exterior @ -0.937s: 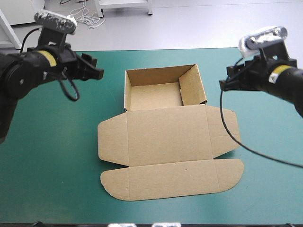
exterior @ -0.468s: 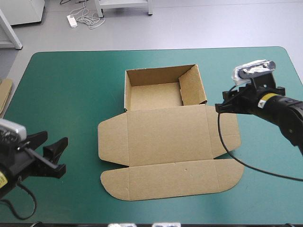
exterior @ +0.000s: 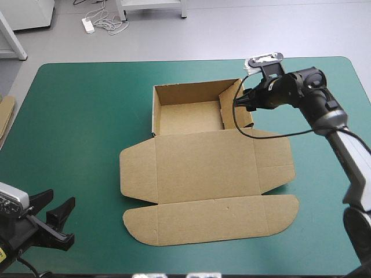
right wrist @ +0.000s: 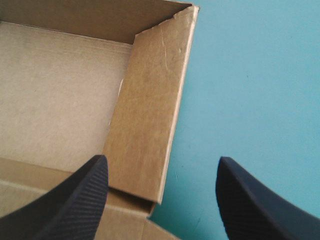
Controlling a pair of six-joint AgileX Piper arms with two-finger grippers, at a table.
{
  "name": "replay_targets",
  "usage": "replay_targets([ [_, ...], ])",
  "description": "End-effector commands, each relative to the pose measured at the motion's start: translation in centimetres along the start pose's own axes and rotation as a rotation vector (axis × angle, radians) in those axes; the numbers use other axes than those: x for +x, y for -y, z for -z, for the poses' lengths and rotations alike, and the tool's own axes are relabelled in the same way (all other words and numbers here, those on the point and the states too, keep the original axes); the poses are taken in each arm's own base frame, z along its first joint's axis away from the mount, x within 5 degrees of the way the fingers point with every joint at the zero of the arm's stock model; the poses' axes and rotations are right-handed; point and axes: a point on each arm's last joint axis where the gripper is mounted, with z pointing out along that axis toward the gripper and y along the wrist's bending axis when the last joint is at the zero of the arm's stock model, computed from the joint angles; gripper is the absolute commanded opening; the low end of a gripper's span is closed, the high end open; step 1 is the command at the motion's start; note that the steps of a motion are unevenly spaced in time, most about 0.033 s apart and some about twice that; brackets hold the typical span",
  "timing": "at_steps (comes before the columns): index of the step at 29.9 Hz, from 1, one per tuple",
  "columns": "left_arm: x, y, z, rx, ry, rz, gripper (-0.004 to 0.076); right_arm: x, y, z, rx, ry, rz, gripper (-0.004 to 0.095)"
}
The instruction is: Fold the box
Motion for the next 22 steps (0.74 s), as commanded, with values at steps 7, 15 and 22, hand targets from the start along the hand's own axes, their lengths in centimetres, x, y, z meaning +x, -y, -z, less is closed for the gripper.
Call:
replay_targets([
  [7,0.3,-0.1,0.4,0.002,0.03,-0.007,0.0373,-4.8,0.1,-4.2,0.002,-0.003,-0.014,0.059],
  [15,0.5,-0.1,0.4,0.0,0.016,-0.007,0.0372,-3.0,0.8,-10.4,0.016,-0.265,-0.032,0.0517],
  [22,0.5,-0.1,0.4,0.0,0.016,-0.007,0.0371,-2.8,0.9,-10.8,0.028,-0.279,-0.025,0.023],
])
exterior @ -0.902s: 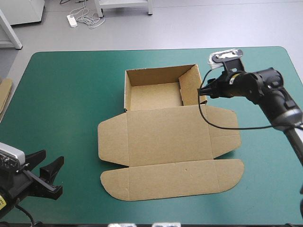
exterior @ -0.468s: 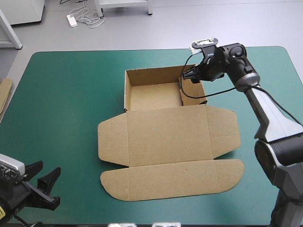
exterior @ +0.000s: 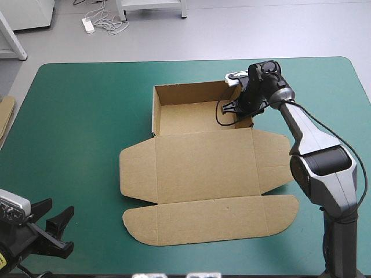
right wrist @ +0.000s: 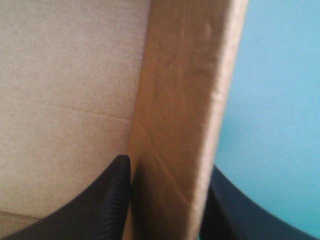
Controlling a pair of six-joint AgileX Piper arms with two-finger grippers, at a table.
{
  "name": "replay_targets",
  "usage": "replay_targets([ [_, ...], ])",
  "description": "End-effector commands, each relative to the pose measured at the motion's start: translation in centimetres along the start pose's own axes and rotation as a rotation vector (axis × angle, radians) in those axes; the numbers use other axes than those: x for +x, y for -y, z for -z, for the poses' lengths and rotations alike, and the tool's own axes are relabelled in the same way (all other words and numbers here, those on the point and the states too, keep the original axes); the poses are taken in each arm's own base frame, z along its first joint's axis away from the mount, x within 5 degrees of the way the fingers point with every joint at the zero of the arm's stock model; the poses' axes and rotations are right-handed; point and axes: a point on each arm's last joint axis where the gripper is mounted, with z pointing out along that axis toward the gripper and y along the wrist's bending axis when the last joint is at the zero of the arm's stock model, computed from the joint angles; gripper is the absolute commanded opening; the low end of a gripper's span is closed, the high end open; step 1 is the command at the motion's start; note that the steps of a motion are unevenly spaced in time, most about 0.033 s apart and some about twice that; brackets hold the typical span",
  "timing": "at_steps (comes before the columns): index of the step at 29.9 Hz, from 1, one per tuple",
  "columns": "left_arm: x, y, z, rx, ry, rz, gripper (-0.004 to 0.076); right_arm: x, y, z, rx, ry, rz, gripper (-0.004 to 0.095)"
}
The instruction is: Fold the box
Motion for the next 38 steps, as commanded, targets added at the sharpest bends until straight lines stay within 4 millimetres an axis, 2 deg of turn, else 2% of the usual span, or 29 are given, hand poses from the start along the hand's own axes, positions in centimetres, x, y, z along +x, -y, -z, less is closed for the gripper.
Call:
replay_targets([
  [1,-1.0,0.0,0.3,0.012,0.072,-0.002,0.0371,-0.7,0.5,4.8,0.021,0.137,-0.001,0.0186],
  [5,-0.9,0.0,0.3,0.011,0.064,-0.002,0.037,-0.8,0.8,5.0,0.062,0.141,0.018,-0.0012],
  [10,-0.9,0.0,0.3,0.01,0.058,-0.002,0.037,-0.5,2.0,5.3,0.138,0.112,0.026,-0.0019],
  [13,-0.9,0.0,0.3,0.01,0.058,0.001,0.037,-0.4,3.2,6.4,0.14,0.132,-0.004,-0.0019],
  [18,-0.9,0.0,0.3,0.011,0.061,0.002,0.0368,0.7,7.5,9.4,0.163,0.171,-0.093,-0.0017],
  [20,-0.9,0.0,0.3,0.011,0.065,0.002,0.0368,1.7,9.8,10.1,0.159,0.167,-0.15,-0.0017],
  [25,-1.0,0.0,0.3,0.011,0.068,0.002,0.0368,5.1,15.3,11.8,0.216,0.157,-0.266,-0.0017],
  [29,-1.0,0.0,0.3,0.012,0.071,0.002,0.0368,7.9,18.9,12.7,0.266,0.154,-0.353,-0.0017],
  [33,-1.1,0.0,0.3,0.009,0.077,0.0,0.0368,9.8,21.1,11.9,0.29,0.129,-0.408,-0.0017],
  [38,-1.0,0.0,0.3,0.002,0.076,-0.003,0.0368,10.1,22.5,11.2,0.364,0.144,-0.39,-0.0017],
])
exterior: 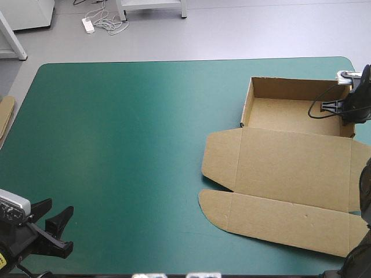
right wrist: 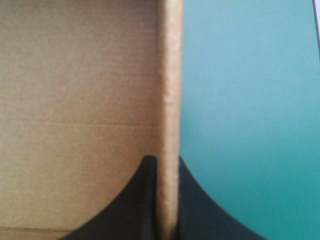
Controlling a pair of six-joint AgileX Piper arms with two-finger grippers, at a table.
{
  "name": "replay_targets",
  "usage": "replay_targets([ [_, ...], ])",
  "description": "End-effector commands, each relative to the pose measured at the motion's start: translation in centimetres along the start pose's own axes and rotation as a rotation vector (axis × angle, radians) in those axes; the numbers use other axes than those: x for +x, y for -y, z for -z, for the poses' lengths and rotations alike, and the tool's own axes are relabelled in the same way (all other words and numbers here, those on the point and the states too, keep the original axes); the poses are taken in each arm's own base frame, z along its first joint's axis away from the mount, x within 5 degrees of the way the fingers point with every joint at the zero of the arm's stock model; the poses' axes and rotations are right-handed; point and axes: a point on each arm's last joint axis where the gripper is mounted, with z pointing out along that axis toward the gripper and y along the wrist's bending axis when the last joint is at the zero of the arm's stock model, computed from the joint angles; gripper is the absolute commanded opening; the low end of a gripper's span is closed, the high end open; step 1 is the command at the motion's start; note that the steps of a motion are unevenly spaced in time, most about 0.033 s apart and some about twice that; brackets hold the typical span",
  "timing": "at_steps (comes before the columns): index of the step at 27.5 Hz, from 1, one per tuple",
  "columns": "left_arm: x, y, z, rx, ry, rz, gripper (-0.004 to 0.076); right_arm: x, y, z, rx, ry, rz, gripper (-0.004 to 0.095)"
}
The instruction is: Fold the box
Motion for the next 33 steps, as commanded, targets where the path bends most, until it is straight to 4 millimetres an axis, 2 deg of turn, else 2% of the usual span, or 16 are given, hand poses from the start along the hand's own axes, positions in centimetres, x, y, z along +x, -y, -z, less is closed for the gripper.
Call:
replay_targets([
  [1,-1.1,0.0,0.4,0.008,0.079,-0.003,0.0368,-0.8,1.6,2.7,0.086,0.144,0.012,-0.0017],
  [6,-1.1,0.0,0.4,0.012,0.079,-0.001,0.0368,-0.7,3.3,1.4,0.095,0.11,-0.033,-0.0017],
  [11,-1.1,0.0,0.4,0.012,0.079,-0.001,0.0368,-0.6,4.8,1.2,0.115,0.119,-0.061,-0.0017],
  [14,-1.1,0.0,0.4,0.008,0.082,-0.002,0.0368,-0.6,5.0,1.1,0.114,0.119,-0.064,0.0],
  [18,-1.1,0.0,0.4,0.008,0.076,-0.002,0.0368,-0.7,4.8,0.9,0.097,0.121,-0.064,0.0169],
  [23,-1.0,0.0,0.4,0.009,0.068,-0.002,0.0368,-0.8,4.6,0.8,0.075,0.136,-0.075,0.0509],
  [25,-0.9,0.0,0.4,0.008,0.059,-0.002,0.0368,-0.9,4.6,0.8,0.068,0.138,-0.079,0.0609],
  [28,-0.9,0.0,0.4,0.008,0.056,-0.002,0.0368,-0.8,4.3,0.9,0.035,0.136,-0.081,0.0667],
  [31,-0.9,0.0,0.4,0.006,0.056,-0.003,0.0368,-0.8,3.7,3.2,-0.018,0.201,-0.047,0.0656],
  [32,-0.9,0.0,0.4,0.004,0.061,-0.004,0.0368,-0.6,3.4,5.6,-0.049,0.267,-0.048,0.0651],
  [33,-0.9,-0.1,0.4,-0.001,0.064,-0.007,0.0368,-0.4,3.3,6.7,-0.06,0.3,-0.044,0.0649],
])
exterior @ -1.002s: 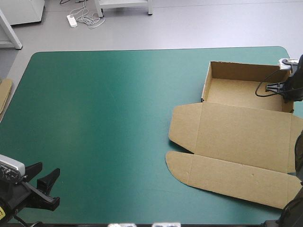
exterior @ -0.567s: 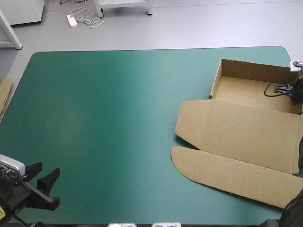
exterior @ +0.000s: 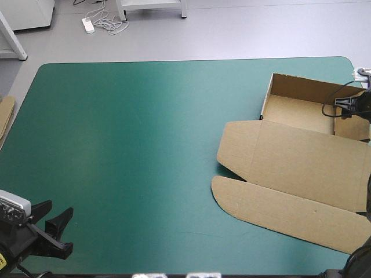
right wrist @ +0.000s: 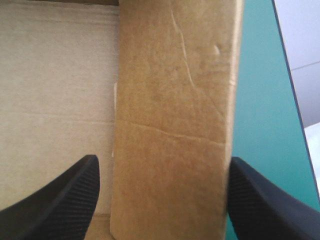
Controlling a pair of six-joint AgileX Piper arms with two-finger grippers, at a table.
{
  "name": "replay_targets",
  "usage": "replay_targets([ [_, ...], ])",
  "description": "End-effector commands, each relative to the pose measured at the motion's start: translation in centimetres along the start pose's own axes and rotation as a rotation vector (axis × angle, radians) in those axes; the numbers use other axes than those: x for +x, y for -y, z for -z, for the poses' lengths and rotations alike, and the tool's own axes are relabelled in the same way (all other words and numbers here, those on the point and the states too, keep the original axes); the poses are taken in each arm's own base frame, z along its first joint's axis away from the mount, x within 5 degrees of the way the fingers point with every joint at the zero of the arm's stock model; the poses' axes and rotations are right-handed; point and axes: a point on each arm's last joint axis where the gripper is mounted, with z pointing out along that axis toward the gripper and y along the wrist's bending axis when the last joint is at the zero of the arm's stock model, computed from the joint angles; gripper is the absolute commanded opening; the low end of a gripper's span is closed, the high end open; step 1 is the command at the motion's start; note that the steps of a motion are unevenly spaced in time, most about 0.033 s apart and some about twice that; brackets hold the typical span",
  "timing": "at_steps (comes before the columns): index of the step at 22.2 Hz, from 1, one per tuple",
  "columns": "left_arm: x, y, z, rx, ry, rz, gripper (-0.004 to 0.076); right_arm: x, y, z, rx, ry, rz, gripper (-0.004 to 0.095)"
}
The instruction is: Fold the box
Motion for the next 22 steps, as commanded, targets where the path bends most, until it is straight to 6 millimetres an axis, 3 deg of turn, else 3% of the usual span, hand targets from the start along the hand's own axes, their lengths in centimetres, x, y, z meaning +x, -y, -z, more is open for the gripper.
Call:
replay_targets([
  [1,-1.2,-0.2,0.4,-0.013,0.095,-0.012,0.0368,-0.4,-0.7,9.6,-0.067,0.281,0.023,0.0644],
  [4,-1.4,-0.5,0.4,-0.045,0.114,-0.007,0.0368,1.6,-2.3,17.4,-0.188,0.461,0.07,0.0594],
  [6,-1.4,-0.7,0.4,-0.069,0.115,-0.019,0.0368,3.9,-2.9,22.5,-0.201,0.584,0.106,0.0557],
  [8,-1.4,-0.7,0.4,-0.071,0.115,-0.02,0.0368,7.2,-4.0,26.2,-0.262,0.678,0.139,0.0542],
  [9,-1.4,-0.7,0.4,-0.071,0.115,-0.02,0.0368,8.9,-4.6,26.9,-0.277,0.706,0.164,0.0532],
  [10,-1.4,-0.7,0.4,-0.071,0.115,-0.02,0.0368,12.0,-5.2,28.0,-0.272,0.756,0.201,0.0512],
  [12,-1.4,-0.7,0.4,-0.071,0.115,-0.019,0.0368,16.1,-5.8,27.9,-0.295,0.808,0.189,0.0508],
  [19,-1.4,-0.7,0.4,-0.069,0.117,-0.018,0.0368,25.8,-6.7,24.4,-0.418,0.88,0.161,0.0508],
  [22,-1.5,-0.7,0.4,-0.068,0.127,-0.018,0.0368,27.8,-6.8,23.8,-0.427,0.884,0.175,0.0503],
])
